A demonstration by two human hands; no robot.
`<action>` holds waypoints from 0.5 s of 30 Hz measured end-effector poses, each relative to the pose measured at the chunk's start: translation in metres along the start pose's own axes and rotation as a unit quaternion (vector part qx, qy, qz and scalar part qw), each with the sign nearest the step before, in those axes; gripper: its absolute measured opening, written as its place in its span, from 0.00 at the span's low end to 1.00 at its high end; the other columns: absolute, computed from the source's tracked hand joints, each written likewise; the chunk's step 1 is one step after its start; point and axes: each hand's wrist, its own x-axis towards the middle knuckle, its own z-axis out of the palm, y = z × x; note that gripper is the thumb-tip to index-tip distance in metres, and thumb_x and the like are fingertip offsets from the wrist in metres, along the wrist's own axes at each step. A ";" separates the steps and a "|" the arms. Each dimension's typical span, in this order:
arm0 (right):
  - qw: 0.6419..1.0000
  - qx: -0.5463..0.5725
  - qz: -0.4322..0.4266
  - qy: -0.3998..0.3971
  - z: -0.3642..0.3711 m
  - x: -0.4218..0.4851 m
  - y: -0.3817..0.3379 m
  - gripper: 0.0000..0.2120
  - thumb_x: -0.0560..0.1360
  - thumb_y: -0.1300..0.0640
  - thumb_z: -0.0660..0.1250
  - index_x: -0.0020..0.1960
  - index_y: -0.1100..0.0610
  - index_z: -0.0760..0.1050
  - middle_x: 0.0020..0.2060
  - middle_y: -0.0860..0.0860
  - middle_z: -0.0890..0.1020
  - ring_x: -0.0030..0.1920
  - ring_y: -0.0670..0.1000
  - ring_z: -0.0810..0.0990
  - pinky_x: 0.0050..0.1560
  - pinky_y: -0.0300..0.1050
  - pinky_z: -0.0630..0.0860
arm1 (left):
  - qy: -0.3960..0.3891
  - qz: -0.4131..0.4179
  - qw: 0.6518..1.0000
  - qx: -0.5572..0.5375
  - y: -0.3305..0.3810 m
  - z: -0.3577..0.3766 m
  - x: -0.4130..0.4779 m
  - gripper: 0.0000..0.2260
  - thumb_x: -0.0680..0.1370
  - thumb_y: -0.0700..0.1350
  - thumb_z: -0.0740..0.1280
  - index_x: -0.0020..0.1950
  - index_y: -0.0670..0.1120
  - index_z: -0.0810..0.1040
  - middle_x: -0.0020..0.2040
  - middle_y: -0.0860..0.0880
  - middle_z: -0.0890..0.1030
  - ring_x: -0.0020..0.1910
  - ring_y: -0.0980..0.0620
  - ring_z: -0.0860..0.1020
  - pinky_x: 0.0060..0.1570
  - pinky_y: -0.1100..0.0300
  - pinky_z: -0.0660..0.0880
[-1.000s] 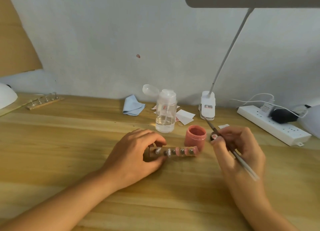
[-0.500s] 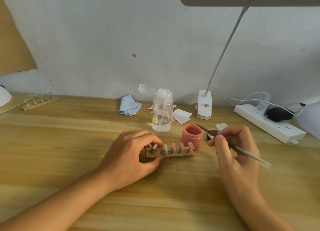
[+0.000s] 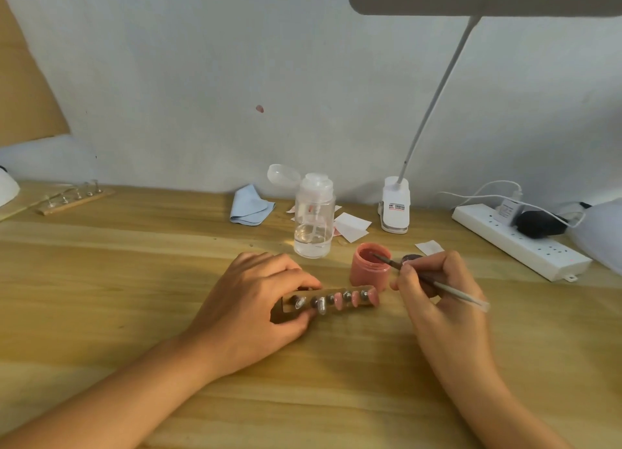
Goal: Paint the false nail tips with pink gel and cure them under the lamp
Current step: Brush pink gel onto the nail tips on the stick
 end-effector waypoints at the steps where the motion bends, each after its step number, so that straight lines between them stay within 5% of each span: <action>1: 1.000 -0.001 0.003 -0.001 0.000 0.000 0.000 0.05 0.73 0.60 0.69 0.41 0.53 0.74 0.36 0.49 0.83 0.37 0.53 0.81 0.40 0.51 0.76 | 0.004 0.005 1.000 0.000 0.000 0.000 0.000 0.13 0.72 0.56 0.67 0.53 0.55 0.83 0.47 0.61 0.79 0.48 0.61 0.77 0.54 0.59 0.69; 11: 0.997 0.016 0.071 0.000 -0.003 0.004 0.006 0.04 0.74 0.60 0.69 0.41 0.56 0.75 0.36 0.52 0.83 0.39 0.57 0.80 0.41 0.49 0.74 | -0.016 0.014 1.000 -0.011 -0.001 0.000 0.000 0.13 0.73 0.57 0.67 0.55 0.57 0.82 0.49 0.63 0.80 0.50 0.63 0.77 0.58 0.62 0.68; 15: 0.997 0.012 0.070 0.000 -0.001 0.004 0.006 0.05 0.73 0.60 0.69 0.40 0.55 0.74 0.36 0.51 0.83 0.38 0.56 0.80 0.44 0.56 0.76 | -0.024 0.012 1.000 -0.012 -0.001 0.001 0.000 0.13 0.73 0.57 0.66 0.55 0.57 0.82 0.50 0.64 0.80 0.50 0.63 0.77 0.58 0.63 0.67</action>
